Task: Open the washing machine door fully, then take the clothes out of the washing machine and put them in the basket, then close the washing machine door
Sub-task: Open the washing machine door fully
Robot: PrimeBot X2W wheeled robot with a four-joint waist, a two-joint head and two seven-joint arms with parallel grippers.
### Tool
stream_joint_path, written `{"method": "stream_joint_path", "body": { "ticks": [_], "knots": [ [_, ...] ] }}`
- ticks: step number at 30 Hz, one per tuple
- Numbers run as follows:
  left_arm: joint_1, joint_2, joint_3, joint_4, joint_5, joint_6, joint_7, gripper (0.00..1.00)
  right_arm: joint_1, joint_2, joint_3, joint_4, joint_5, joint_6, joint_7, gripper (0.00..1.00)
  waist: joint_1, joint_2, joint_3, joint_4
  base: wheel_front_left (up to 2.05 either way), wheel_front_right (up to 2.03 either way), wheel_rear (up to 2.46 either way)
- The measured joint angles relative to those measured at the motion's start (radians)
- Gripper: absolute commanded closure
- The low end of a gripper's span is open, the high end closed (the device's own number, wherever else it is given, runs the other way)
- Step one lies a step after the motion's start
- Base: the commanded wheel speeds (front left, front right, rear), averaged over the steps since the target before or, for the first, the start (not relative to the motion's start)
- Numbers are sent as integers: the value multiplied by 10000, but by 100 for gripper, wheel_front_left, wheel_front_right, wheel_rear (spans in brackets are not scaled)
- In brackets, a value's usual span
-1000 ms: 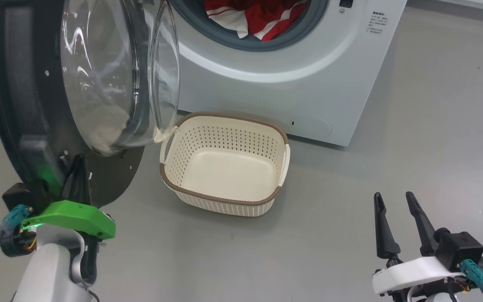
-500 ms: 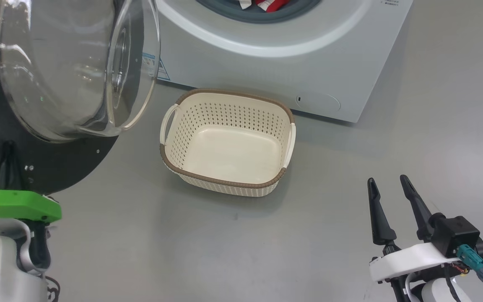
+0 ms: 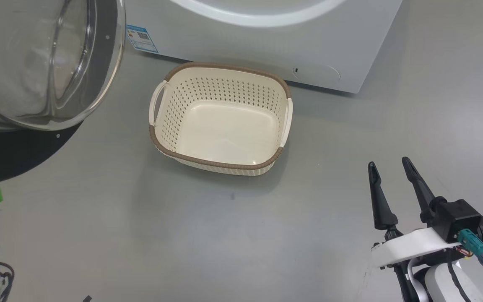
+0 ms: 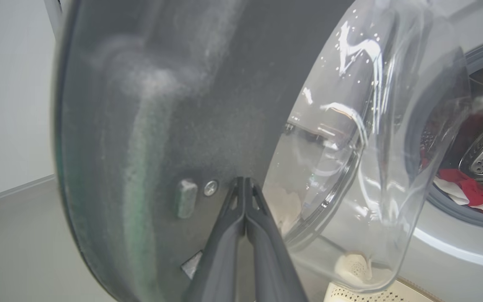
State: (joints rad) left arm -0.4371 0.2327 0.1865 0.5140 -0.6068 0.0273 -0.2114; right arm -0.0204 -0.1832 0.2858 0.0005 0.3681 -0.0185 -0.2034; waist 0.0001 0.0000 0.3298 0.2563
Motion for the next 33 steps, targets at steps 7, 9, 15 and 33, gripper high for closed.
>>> {"method": "stream_joint_path", "body": {
  "ticks": [7,9,15,33],
  "knots": [
    [-263,537,380,347,-123,27,-10,100,-167,-59,69,-67,-69,19,134,0,0,0,424,-131,0,0,0],
    [-333,686,418,445,-142,27,-10,100,-210,-63,79,-92,-102,71,136,0,0,0,541,-167,0,0,0],
    [-558,828,424,759,-171,-31,-10,100,-347,-92,59,-88,-102,71,192,0,1,0,808,-255,0,0,0],
    [-578,278,-581,1250,433,-543,-288,100,-545,105,-194,512,79,86,-61,0,0,0,-18,-198,0,0,0]
  ]
}}
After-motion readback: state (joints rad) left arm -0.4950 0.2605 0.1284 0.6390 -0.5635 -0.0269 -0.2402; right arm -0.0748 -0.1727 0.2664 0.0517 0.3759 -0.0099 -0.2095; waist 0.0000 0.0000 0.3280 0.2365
